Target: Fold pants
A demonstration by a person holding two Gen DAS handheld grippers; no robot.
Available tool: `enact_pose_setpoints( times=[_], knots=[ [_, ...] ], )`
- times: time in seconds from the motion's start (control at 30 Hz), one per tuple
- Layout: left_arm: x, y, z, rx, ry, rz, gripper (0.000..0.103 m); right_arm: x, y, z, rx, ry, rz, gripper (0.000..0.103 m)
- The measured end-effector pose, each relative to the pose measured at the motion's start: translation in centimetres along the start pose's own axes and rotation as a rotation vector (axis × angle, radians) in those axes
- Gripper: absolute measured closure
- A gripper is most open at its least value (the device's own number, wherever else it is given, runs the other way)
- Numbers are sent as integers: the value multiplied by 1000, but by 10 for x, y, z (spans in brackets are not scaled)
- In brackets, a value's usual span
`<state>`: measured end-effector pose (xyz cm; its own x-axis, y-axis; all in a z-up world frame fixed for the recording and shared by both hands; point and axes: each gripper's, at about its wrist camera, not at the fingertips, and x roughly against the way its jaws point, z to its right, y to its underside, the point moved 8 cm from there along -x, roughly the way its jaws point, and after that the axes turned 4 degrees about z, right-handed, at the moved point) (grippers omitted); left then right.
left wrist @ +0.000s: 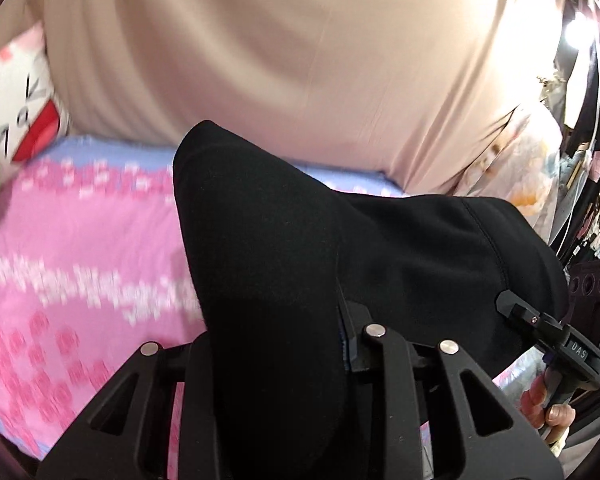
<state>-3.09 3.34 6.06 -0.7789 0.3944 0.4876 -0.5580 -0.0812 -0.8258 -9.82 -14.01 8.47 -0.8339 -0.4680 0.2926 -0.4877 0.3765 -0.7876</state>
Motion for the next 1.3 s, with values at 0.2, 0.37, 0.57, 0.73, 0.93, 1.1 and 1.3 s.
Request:
enact_pose_setpoints(
  times=[0.2,0.37,0.57,0.73,0.93,1.1,1.3],
  knots=[
    [8,-47,14,-73,-23,99,76,-2,-48,-22,89,-9,87,76],
    [8,-78,21,-118,-57,171,76,-17,-81,-30,139,-9,131,76],
    [-5,-111,18,-142,-78,226,76,-36,-116,-32,183,-7,174,76],
    [-18,-133,12,-150,-87,251,76,-51,-137,-32,203,-13,205,76],
    [-38,-153,7,-165,-102,258,76,-71,-153,-23,202,-11,219,76],
    [-67,-163,-1,-158,-112,243,76,-93,-163,-7,186,0,220,76],
    [-111,-167,-14,-157,-128,209,76,-124,-166,24,153,23,187,76]
  ],
)
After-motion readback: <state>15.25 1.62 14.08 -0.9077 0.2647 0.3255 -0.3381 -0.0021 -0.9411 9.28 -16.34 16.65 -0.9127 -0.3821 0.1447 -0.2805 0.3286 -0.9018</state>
